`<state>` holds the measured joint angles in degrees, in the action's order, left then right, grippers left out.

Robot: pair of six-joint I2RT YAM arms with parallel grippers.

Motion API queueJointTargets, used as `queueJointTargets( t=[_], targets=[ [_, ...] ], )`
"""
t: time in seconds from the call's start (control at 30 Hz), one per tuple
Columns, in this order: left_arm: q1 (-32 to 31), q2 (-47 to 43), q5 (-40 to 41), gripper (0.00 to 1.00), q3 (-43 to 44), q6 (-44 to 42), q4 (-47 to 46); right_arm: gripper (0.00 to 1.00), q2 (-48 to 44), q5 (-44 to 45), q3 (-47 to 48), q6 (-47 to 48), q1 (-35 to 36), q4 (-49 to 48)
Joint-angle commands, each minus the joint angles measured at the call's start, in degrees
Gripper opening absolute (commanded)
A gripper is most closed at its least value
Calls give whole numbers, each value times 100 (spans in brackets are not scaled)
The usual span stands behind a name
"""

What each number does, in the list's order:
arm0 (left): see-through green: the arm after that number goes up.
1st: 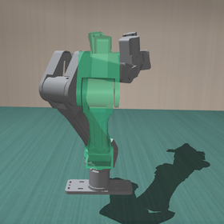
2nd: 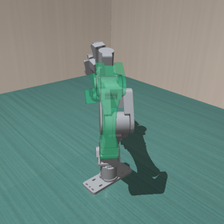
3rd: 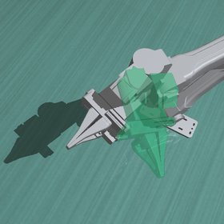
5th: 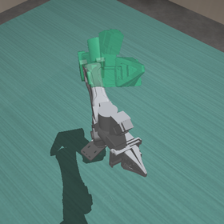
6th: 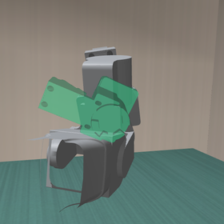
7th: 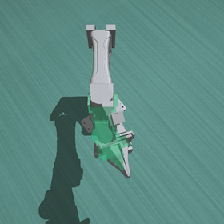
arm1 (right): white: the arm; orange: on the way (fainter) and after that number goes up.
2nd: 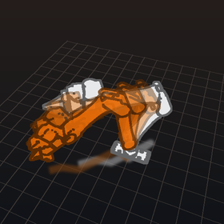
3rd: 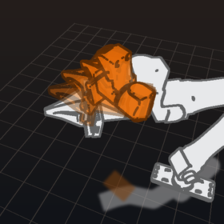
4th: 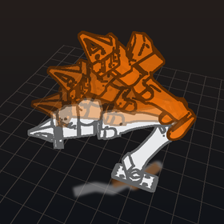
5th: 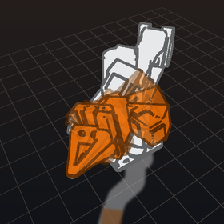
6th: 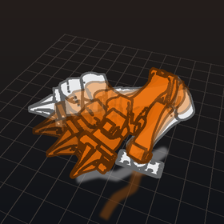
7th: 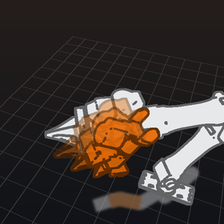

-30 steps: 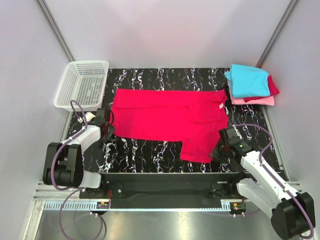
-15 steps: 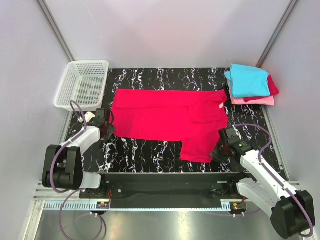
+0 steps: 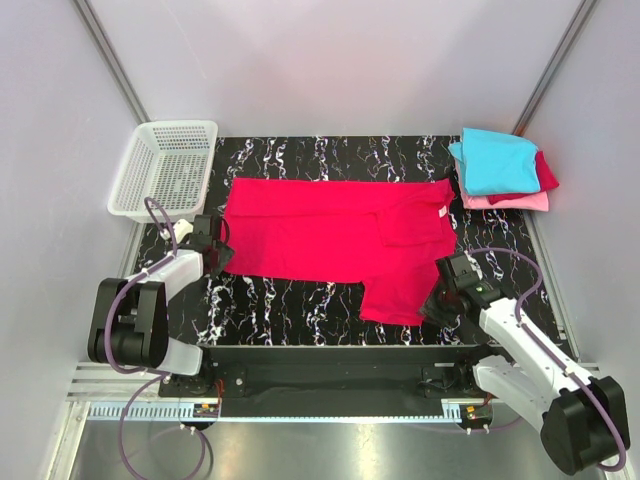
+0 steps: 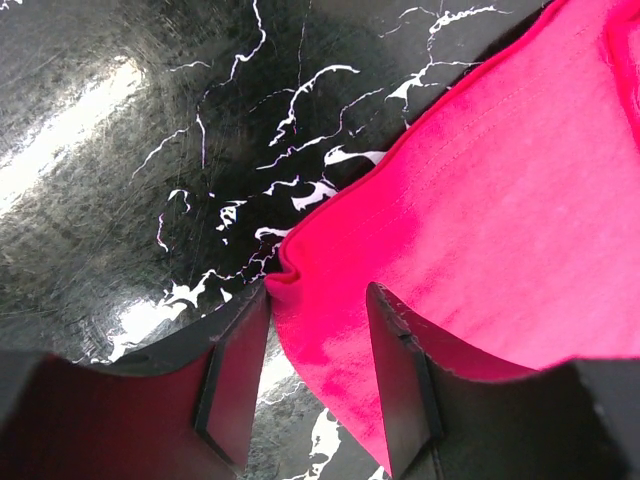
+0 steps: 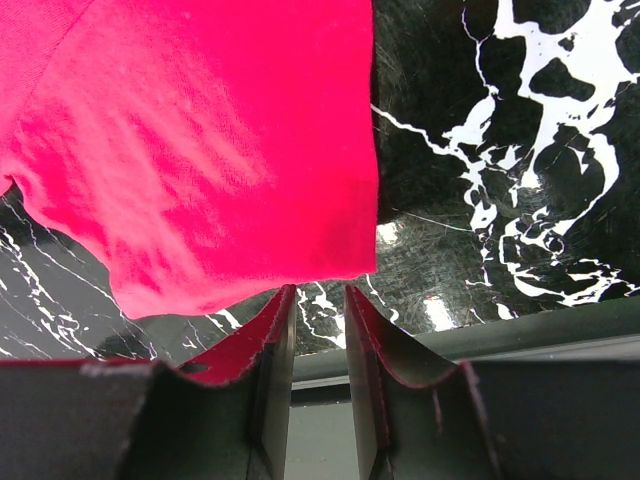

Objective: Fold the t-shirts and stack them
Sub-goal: Fold the tshirt

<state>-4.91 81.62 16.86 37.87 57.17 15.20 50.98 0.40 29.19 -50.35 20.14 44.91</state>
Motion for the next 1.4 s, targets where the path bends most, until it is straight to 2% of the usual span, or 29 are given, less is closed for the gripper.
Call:
queueJointTargets(
  t=[0.0, 0.1, 0.23, 0.33, 0.43, 0.73, 1.03, 1.27, 1.37],
  targets=[
    [25, 64, 1, 49, -43, -118, -184, 33, 35, 91, 131, -1, 34, -8],
    [25, 73, 28, 46, -51, -101, -158, 33, 61, 91, 148, -10, 42, -8],
    [25, 12, 19, 37, -34, -74, -44, 33, 88, 83, 157, -10, 34, -8],
    [25, -76, 54, 25, -60, -65, 18, 33, 87, 91, 148, -1, 34, -8],
    [25, -85, 107, 1, -69, -100, 35, 33, 70, 83, 131, -28, 34, -17],
    [25, -138, 80, 0, -43, -144, 106, 33, -36, 197, 104, -203, 34, 9],
    [25, -375, 45, 0, -156, -136, 106, 31, 676, 583, 394, -239, 34, 133],
    [25, -235, -16, 0, -139, -171, 27, 32, 720, 399, 438, -195, 51, 194],
    [25, -156, -43, 0, -78, -188, 9, 28, 773, 276, 421, -168, 78, 177]
  ],
)
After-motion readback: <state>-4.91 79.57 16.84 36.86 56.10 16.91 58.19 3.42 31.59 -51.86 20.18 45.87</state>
